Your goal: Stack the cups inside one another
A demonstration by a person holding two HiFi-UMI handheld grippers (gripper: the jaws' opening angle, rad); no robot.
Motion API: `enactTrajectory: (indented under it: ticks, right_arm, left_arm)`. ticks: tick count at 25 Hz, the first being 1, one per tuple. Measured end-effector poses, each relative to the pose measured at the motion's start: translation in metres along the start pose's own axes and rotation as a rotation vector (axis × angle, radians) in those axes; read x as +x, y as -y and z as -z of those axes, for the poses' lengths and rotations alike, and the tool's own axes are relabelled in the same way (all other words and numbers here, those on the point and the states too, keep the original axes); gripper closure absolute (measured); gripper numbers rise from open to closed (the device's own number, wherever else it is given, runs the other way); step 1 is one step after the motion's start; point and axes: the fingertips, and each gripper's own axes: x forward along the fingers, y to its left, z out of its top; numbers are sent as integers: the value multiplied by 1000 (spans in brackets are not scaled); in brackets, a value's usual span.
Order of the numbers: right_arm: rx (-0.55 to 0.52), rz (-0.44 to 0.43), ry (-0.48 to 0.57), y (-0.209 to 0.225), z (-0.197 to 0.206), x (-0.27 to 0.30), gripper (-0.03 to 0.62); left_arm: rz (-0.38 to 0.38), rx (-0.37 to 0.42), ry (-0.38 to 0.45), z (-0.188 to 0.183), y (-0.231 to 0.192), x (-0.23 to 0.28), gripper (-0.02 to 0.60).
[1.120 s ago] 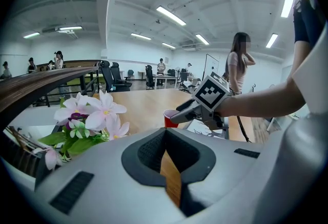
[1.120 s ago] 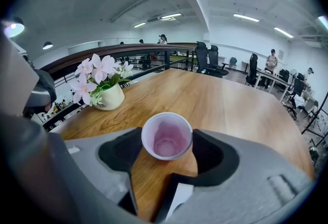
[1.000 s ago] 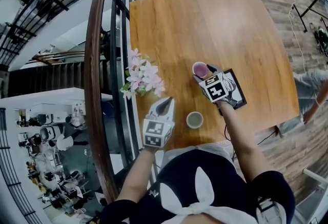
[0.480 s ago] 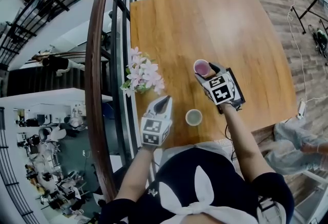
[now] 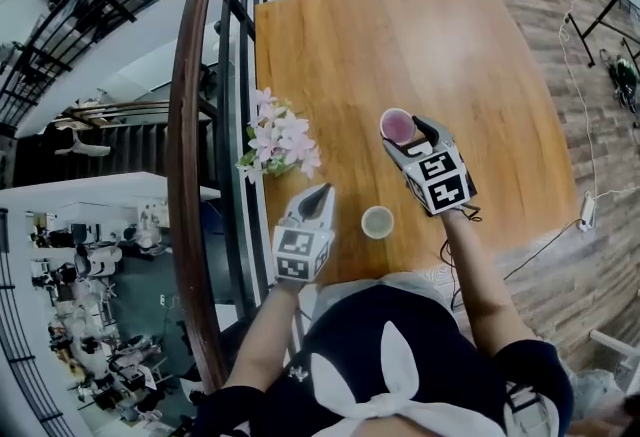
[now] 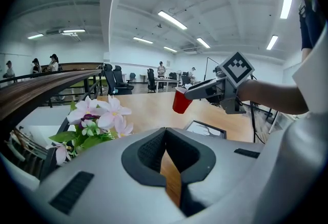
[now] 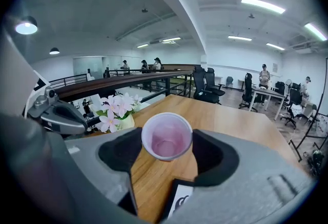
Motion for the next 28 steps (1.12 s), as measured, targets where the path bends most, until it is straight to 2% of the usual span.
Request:
enactTrajectory:
  ticks: [8, 20, 28]
  right_arm:
    - [-13, -9, 62, -13, -19, -30, 290]
    - [-26, -34, 88, -33, -10, -58, 290]
    - [-36, -79, 98, -57, -4, -80, 290]
  left_arm:
    - [3, 9, 11, -1, 9, -6, 563]
    - [3, 26, 20, 3, 22, -18, 564]
    - [7, 21, 17, 7, 31, -27, 564]
